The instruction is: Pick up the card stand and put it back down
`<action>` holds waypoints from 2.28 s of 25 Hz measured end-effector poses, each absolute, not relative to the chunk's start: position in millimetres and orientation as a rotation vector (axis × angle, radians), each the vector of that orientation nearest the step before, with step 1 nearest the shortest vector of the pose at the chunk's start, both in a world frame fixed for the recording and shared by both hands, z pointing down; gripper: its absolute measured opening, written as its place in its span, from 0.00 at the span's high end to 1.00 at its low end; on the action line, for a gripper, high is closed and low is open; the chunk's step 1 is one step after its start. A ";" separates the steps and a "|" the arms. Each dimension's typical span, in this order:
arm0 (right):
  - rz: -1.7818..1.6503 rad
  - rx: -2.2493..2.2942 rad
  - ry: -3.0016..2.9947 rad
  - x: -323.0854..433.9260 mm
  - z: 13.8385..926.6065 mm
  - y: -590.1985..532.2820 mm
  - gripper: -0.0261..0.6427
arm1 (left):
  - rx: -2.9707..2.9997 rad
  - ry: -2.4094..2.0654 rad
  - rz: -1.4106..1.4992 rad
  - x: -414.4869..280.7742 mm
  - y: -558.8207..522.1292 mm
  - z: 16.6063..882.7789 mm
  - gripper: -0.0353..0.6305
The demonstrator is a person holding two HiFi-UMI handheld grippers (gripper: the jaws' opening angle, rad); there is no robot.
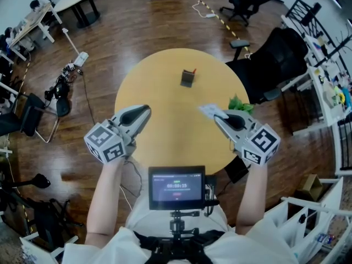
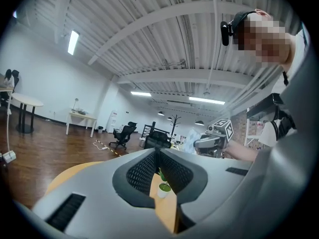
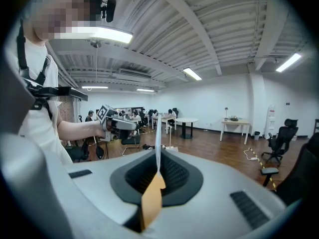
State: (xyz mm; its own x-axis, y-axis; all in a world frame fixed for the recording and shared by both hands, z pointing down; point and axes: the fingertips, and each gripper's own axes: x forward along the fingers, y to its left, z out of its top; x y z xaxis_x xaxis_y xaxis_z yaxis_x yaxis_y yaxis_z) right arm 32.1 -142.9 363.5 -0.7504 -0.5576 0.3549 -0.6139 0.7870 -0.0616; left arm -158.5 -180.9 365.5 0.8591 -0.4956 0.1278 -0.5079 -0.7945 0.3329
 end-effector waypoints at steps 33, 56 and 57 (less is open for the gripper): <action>0.298 0.718 -2.515 29.7 466.9 -160.3 0.92 | 2.641 -0.581 0.230 -127.9 -161.2 443.3 0.91; 0.407 0.733 -2.436 67.5 551.7 -171.4 0.92 | 2.636 -0.602 0.434 -103.9 -163.2 514.3 0.91; 0.412 0.735 -2.438 68.9 554.7 -172.0 0.92 | 2.633 -0.606 0.439 -103.9 -163.6 517.2 0.91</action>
State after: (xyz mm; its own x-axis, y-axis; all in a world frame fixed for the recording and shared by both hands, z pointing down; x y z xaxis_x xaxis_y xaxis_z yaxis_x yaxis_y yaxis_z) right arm 68.9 -172.0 554.7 -0.6965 -0.4122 0.5873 -0.5824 0.8029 -0.1272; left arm -103.9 -163.6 517.2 0.8566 -0.3455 0.3833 -0.4717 -0.8255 0.3099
